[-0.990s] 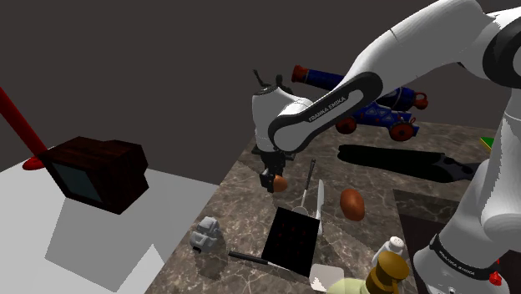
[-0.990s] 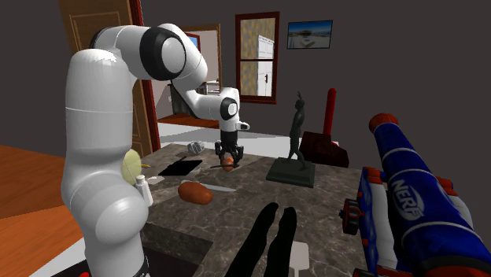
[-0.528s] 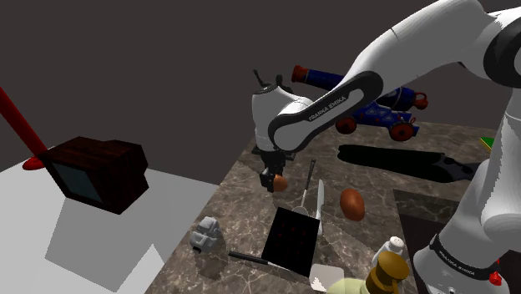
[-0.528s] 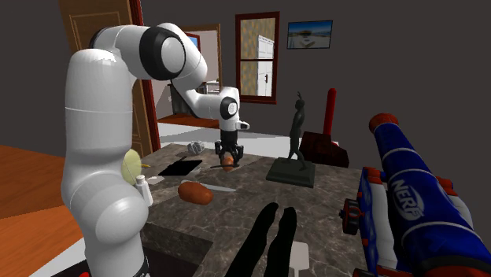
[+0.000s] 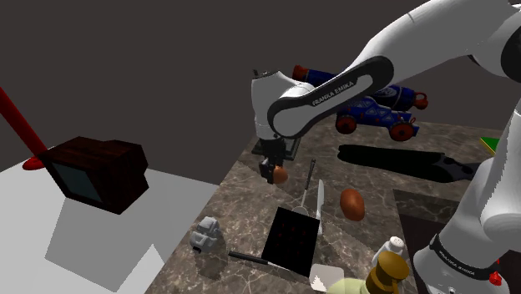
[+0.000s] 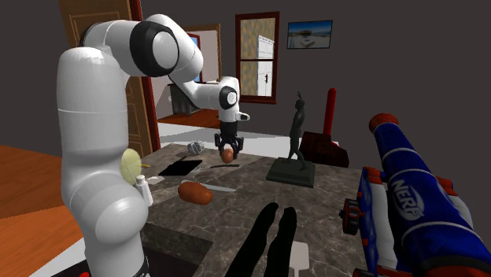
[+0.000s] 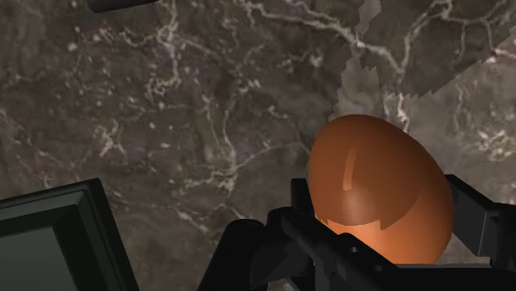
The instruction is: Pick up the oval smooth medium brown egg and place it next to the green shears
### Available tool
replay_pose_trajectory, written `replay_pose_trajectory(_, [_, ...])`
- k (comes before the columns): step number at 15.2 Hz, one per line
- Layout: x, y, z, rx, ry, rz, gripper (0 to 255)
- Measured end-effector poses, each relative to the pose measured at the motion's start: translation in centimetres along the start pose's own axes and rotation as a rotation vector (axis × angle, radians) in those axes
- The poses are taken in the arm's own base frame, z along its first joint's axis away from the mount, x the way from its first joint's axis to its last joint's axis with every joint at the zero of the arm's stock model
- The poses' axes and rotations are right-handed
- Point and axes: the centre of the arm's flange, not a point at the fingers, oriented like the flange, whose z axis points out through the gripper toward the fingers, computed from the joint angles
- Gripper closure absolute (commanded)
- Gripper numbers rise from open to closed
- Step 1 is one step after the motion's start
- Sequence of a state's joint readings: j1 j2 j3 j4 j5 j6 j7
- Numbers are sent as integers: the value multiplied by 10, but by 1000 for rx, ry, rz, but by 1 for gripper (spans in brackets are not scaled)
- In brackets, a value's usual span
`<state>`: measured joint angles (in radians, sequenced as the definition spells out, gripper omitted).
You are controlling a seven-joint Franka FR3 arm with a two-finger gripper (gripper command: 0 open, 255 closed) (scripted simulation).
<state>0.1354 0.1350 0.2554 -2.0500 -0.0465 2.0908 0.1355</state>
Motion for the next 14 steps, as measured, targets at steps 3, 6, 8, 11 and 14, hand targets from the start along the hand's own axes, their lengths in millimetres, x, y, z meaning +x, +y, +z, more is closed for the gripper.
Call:
replay_pose_trajectory(3, [0,0,-15,0,0,0,255])
replay_pose_trajectory(6, [-3,0,-32,0,0,0,255])
replay_pose_trajectory(8, [-5,0,-42,0,0,0,255])
replay_pose_trajectory(11, [-5,1,-57,0,0,0,255])
replay_pose_trajectory(14, [-4,0,-72,0,0,0,255])
